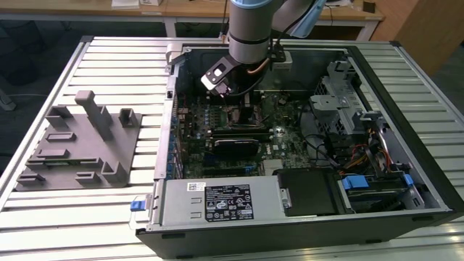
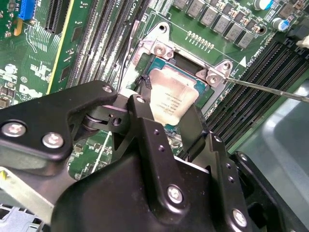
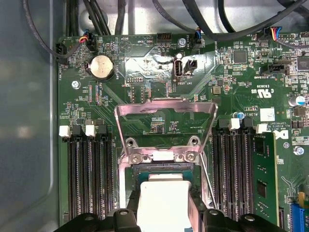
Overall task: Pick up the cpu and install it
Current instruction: 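Place the cpu into insertion slot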
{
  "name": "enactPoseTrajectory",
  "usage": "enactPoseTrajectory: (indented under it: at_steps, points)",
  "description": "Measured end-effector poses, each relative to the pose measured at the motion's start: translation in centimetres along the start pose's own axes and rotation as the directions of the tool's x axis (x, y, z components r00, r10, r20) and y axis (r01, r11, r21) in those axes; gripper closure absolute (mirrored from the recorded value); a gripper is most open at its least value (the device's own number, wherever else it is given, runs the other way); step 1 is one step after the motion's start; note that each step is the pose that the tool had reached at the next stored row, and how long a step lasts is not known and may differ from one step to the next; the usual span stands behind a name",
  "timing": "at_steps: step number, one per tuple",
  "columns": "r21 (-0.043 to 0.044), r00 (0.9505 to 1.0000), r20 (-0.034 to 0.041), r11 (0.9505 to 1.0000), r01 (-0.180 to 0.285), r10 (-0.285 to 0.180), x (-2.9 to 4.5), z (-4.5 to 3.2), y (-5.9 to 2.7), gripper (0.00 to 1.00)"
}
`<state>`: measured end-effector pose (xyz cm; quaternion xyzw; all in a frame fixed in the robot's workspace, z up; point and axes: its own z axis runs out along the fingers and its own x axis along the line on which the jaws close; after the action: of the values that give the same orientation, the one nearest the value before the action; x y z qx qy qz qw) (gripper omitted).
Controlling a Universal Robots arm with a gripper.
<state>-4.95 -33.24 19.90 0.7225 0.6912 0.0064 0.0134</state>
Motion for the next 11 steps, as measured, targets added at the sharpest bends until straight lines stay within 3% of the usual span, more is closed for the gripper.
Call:
enactPoseTrajectory:
  at_steps: [8, 9, 11]
  points:
    - [0.0000, 1.0000, 0.0000, 1.0000, 0.000, 0.000, -0.01, 0.00, 0.01, 0.48]
    - [0.0000, 1.0000, 0.0000, 1.0000, 0.000, 0.000, -0.01, 0.00, 0.01, 0.42]
    - [-0.0001, 1.0000, -0.0002, 1.0000, 0.000, 0.000, -0.01, 0.03, 0.01, 0.42]
